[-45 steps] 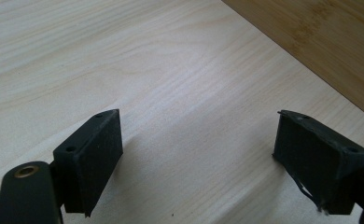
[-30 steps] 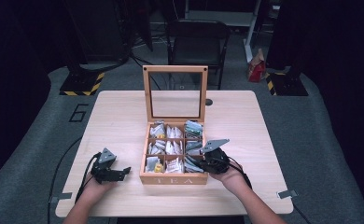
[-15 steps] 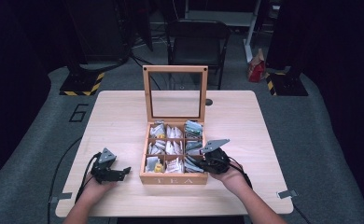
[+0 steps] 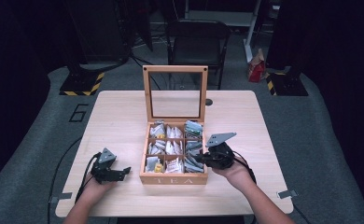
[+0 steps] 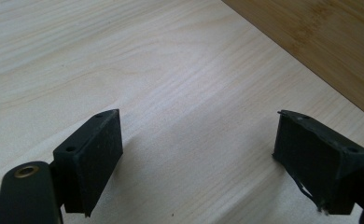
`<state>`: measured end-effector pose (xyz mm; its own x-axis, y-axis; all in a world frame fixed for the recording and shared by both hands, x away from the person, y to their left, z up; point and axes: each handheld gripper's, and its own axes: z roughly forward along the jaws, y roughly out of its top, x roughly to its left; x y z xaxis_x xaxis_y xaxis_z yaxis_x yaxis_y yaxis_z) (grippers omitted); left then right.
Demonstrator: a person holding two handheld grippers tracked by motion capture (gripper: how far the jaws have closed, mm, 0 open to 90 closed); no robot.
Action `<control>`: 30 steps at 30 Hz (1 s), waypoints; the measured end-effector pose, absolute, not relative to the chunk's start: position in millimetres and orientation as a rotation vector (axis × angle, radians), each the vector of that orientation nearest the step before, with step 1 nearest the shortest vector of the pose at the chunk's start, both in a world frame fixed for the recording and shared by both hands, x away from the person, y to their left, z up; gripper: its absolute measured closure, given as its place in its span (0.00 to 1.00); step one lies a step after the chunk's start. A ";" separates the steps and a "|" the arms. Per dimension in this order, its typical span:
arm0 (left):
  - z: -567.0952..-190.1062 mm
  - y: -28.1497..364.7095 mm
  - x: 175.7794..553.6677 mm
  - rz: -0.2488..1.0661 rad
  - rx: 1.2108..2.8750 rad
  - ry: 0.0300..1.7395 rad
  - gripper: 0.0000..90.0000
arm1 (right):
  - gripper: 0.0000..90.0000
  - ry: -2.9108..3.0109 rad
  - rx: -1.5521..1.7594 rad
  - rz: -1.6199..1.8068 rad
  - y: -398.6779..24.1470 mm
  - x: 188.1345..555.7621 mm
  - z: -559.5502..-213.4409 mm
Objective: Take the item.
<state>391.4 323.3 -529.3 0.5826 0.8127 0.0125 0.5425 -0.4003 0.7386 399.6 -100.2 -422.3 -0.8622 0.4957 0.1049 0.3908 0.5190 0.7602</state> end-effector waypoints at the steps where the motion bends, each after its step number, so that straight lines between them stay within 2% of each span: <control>1: -528.9 323.9 391.8 0.495 2.113 1.063 0.17 | 1.00 2.623 0.763 1.273 -100.8 399.9 -418.9; 13: -529.2 323.3 391.3 0.490 2.104 1.074 0.17 | 1.00 2.584 0.710 1.333 -101.6 396.5 -386.5; 30: -529.2 323.1 390.8 0.482 2.104 1.080 0.17 | 1.00 2.555 0.727 1.332 -111.2 402.3 -383.1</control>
